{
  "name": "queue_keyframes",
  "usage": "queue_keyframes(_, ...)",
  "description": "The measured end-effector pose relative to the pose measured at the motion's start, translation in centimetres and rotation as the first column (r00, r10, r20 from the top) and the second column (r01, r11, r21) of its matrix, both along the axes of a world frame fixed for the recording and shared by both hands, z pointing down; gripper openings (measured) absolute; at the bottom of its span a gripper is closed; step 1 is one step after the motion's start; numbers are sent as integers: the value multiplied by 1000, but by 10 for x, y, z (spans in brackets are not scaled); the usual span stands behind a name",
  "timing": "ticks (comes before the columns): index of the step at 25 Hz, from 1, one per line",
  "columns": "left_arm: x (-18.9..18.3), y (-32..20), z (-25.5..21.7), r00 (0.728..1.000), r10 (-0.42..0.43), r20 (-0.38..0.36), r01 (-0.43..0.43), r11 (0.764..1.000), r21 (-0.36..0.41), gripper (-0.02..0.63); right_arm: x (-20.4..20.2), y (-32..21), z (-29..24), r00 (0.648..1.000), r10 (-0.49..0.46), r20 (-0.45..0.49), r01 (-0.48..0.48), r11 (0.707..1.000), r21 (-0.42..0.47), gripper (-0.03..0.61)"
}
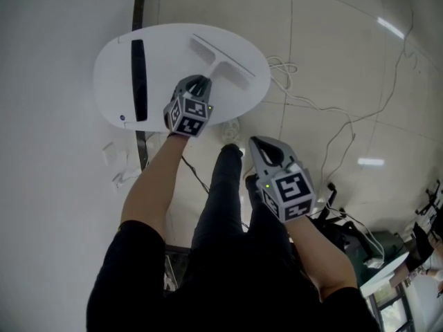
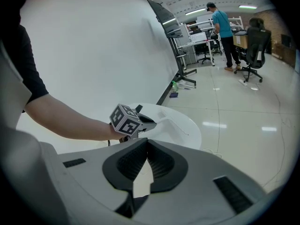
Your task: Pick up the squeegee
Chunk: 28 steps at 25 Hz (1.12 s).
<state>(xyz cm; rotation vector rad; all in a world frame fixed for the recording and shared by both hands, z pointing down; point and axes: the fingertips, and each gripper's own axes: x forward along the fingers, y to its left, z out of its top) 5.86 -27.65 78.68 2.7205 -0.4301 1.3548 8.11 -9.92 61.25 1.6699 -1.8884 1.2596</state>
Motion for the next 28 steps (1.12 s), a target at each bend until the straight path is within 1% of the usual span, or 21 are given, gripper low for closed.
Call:
queue_keyframes(4,-8,2,-39,999,-37,-16,38,999,35,94,3,8,-27,999,-20,-26,21,999,49,2)
queue_keyframes(7,-15,13,-85,998,-51,-42,54,996,69,94,2,17,-58,998,-36,-46,40,995,93,2)
queue_keyframes(10,-26,35,-147,995,-62,-78,70,991,110,92,-3,33,-96,995,-65,-79,76,986,149,2)
queue_keyframes(13,-37,67,-217,989,-75,-127,94,984,152,92,-7,56,-138,989,-94,-111,115,971,208,2)
queue_keyframes(18,-57,135,-332,974,-100,-206,143,968,207,92,-16,99,-205,977,-139,-163,184,935,303,2)
queue_keyframes(21,-71,171,-386,962,-123,-243,177,961,213,92,-20,121,-236,970,-152,-188,210,915,344,2)
queue_keyframes(24,-83,202,-423,951,-129,-280,193,957,214,92,-25,139,-259,967,-150,-205,219,900,376,2)
queue_keyframes(28,-94,229,-454,941,-113,-318,192,954,231,92,-32,153,-279,965,-133,-224,217,886,409,2)
